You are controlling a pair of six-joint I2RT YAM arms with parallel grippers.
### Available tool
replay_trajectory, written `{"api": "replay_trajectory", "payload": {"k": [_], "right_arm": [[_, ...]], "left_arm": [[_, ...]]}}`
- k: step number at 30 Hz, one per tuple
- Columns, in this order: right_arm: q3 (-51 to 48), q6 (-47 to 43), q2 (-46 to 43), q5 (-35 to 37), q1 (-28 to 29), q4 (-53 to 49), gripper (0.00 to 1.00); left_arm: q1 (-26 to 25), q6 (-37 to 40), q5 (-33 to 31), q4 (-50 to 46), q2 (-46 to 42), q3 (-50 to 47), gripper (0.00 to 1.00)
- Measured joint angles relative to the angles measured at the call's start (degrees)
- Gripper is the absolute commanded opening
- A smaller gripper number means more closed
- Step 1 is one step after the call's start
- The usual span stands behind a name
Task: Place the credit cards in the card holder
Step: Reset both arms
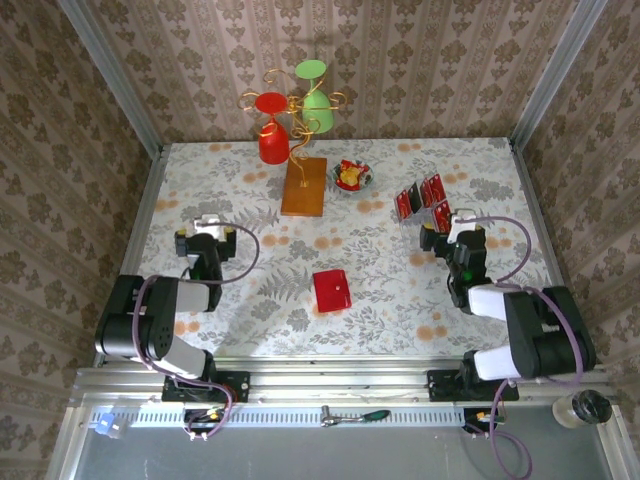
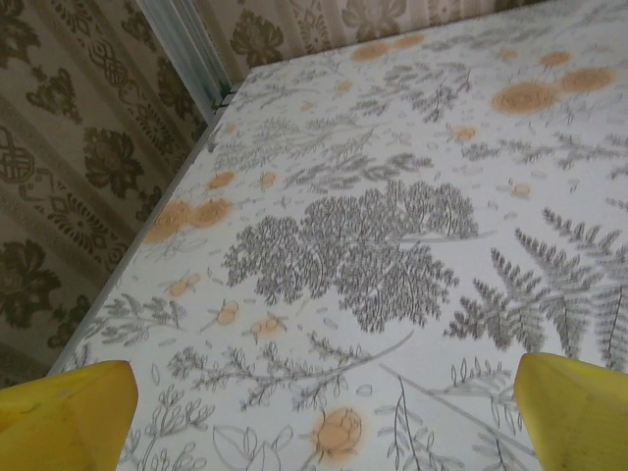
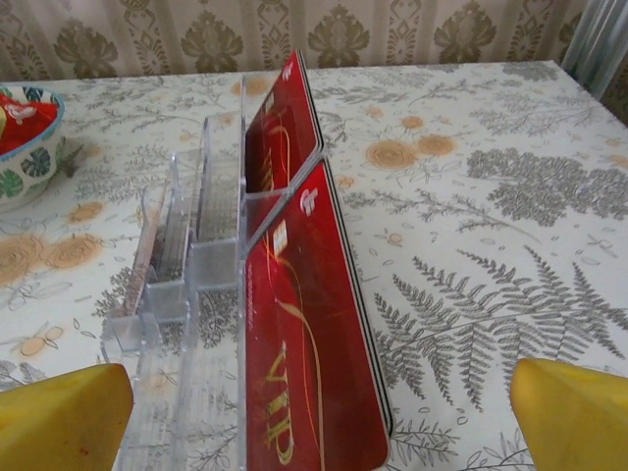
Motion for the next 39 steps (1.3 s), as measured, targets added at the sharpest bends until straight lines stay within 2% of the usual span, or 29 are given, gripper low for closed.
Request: {"api": "replay_trajectory", "payload": {"k": [3,7,14,20,39], "right_arm": [[-1.4,0.0,4.9,-0.2,-0.1,4.1,1.0],[-1.3,0.0,5.0,-1.7,-0.5,6.1,1.0],[5.2,-0.4,5.1,-5.9,-1.8,0.7,1.0],[5.9,-0.3,5.1,-6.4,-2.6,-1.1,1.0],[5.9,-0.4,5.1,-6.4,-2.3,-3.1,1.0]], "left_arm": [[1.5,-0.7,1.9,3.2,1.6,0.0,1.0],[1.9,-1.1,4.6,2.2,3.2,0.3,1.0],[4.6,-2.2,9.4,1.2,3.2,1.6,1.0],[5.0,-2.8,11.5,-0.2,3.2,1.8,1.0],[5.3,-3.2,12.6,-1.1,3.2,1.8,1.0]]}}
